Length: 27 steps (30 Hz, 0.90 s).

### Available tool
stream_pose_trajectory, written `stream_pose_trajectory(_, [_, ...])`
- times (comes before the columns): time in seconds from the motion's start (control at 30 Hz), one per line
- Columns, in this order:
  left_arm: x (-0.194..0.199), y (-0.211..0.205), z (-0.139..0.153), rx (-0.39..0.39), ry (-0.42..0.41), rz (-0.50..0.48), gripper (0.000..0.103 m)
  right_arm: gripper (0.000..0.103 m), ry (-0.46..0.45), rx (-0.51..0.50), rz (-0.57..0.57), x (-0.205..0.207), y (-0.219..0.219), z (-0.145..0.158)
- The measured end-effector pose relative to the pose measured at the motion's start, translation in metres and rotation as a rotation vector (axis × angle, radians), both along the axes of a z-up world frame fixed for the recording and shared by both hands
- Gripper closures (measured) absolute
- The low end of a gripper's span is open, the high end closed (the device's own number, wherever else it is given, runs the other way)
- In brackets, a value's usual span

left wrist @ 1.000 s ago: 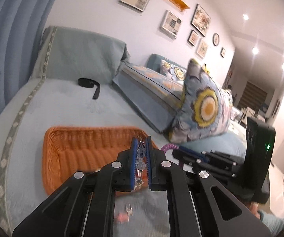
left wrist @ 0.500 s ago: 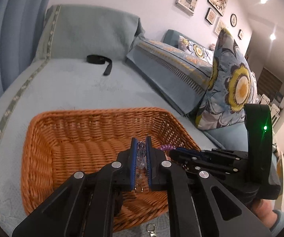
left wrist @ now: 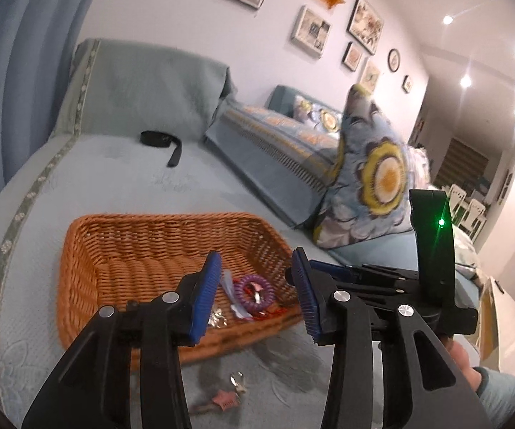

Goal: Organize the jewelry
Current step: 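Carry both bracelets into the wicker basket and open both tools, then grasp the pink-star key with the left tool while the right tool grasps the clear bead bracelet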

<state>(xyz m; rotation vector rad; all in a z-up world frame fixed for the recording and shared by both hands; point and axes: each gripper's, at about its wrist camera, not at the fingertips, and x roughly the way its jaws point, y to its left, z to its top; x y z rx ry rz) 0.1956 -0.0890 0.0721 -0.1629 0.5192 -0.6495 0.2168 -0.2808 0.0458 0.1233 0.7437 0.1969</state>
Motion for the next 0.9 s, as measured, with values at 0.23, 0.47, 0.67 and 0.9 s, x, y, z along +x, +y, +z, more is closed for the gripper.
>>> stream_pose_trajectory(0.23, [-0.044,0.022,0.010,-0.020,-0.035,0.017,0.063,0.070,-0.058,0.001,0.024,-0.052,0.009,0.020])
stream_pose_trajectory(0.47, [-0.089,0.049,-0.006,0.012,-0.028,0.092,0.057,0.070,-0.077,-0.023,0.007,-0.104,0.015,0.012])
stream_pose_trajectory(0.67, [-0.106,0.067,-0.043,0.015,0.057,0.172,0.057,0.070,-0.040,-0.054,-0.004,-0.132,0.026,-0.019])
stream_pose_trajectory(0.9, [-0.109,0.067,-0.083,0.095,0.131,0.216,0.057,0.070,0.022,-0.046,0.014,-0.142,0.039,-0.051])
